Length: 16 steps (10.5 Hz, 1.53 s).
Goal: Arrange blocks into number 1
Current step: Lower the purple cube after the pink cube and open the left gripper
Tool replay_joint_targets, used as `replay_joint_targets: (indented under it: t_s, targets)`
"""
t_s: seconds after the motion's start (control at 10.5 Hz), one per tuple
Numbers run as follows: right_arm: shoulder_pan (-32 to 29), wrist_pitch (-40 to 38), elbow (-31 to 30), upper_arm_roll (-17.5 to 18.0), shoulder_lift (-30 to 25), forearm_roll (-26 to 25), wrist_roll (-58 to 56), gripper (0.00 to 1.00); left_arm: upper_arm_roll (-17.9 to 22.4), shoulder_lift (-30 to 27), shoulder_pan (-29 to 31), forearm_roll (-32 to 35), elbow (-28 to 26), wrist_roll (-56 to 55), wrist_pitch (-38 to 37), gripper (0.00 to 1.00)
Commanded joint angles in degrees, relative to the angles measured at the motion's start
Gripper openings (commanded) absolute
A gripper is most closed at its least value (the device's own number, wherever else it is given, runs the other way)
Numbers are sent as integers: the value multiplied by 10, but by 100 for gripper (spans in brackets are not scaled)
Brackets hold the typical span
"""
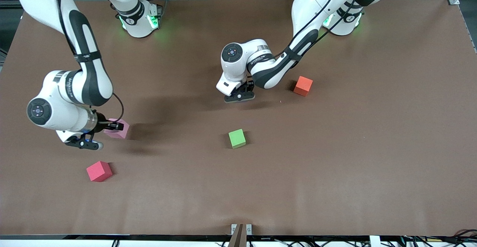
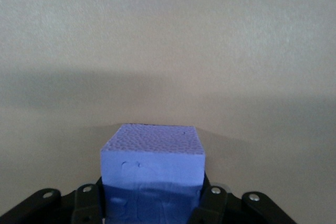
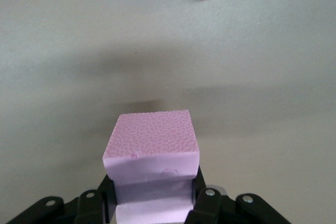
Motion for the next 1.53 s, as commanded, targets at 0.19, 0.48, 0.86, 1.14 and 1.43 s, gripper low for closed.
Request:
replay_joint_targets:
  t_s: [0.19,0.48,0.86,1.14,1.43]
  targets:
    - [16,-6,-22,-3,-28,0,25,58,-14,-19,13,-18,-21,-5,-1,1]
    - [25,-6,-22,-3,-29,1,31,57,-12,-11,7,-31,10,-14,0,5]
    - [32,-6,-22,-3,-29,1,36,57,-11,-5,-10,-27,16,-24,0,56]
    - [57,-6,-22,-3,-29,1,61,58,-6,-5,-19,-21,15,-27,0,100]
    - [67,-5,-20,-1,-29,3,76,57,-6,-13,-13,-22,16,-28,-3,100]
